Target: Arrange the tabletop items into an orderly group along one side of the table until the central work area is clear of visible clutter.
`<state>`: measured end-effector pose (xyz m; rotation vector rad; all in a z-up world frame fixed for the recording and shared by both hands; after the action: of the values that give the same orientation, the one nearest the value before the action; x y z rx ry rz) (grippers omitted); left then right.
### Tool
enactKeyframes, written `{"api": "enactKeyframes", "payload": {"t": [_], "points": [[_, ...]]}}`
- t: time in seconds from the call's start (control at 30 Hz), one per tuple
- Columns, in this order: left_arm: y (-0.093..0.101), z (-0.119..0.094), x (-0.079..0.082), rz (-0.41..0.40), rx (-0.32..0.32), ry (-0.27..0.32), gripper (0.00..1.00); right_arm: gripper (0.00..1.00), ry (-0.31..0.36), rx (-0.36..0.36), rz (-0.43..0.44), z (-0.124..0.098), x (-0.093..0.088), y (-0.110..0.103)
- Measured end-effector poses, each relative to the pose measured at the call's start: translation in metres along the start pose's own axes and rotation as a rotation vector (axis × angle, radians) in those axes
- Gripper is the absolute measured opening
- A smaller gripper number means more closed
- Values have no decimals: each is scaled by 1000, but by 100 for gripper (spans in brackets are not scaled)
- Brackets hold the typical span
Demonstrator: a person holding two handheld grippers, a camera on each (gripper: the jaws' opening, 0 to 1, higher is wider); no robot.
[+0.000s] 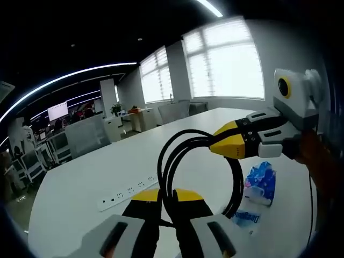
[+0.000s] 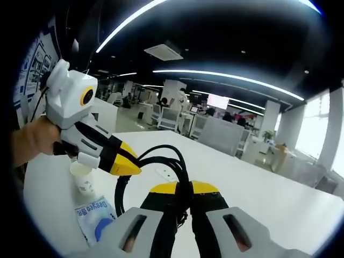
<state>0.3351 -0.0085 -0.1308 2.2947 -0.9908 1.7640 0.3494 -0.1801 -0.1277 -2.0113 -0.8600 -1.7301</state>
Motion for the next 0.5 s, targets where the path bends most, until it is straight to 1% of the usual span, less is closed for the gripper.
{"api": "enactKeyframes", "payload": {"t": [0.03,0.1,0.13,0.17,0.2,0.27,0.33,0.43,0.5], "points": [[4,-3,0,5,0,3,6,4,2,-1,-2,0,0,1],[-2,1,1,16,4,15,6,4,17,3,2,-6,0,-2],[-1,0,2,20,3,20,6,4,20,1,1,-9,0,-3],[7,-3,0,20,0,28,6,4,25,-1,-3,-11,0,-5],[13,-6,0,24,0,38,6,4,30,-4,-13,-18,-2,-8],[13,-6,-1,27,-5,47,6,4,37,-8,-21,-24,-2,-11],[20,-9,-2,36,-12,51,6,4,44,-6,-28,-32,-4,-14],[34,-15,-2,34,-28,74,6,4,62,-6,-27,-46,-4,-15],[40,-18,-2,34,-35,81,6,4,65,-8,-24,-50,-4,-14]]}}
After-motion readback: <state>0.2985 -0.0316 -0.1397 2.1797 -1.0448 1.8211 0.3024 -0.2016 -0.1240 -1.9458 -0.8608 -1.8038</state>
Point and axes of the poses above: the point that each gripper's makers call its tool centre point, and the gripper's own axes: z roughly forward along the fingers, y roughly to its right, x roughly out of its top, the point moved 8 cm from there along -z, roughly backward along the fingers, and after that the axes turned 9 degrees about z, right-handed, at the moved point
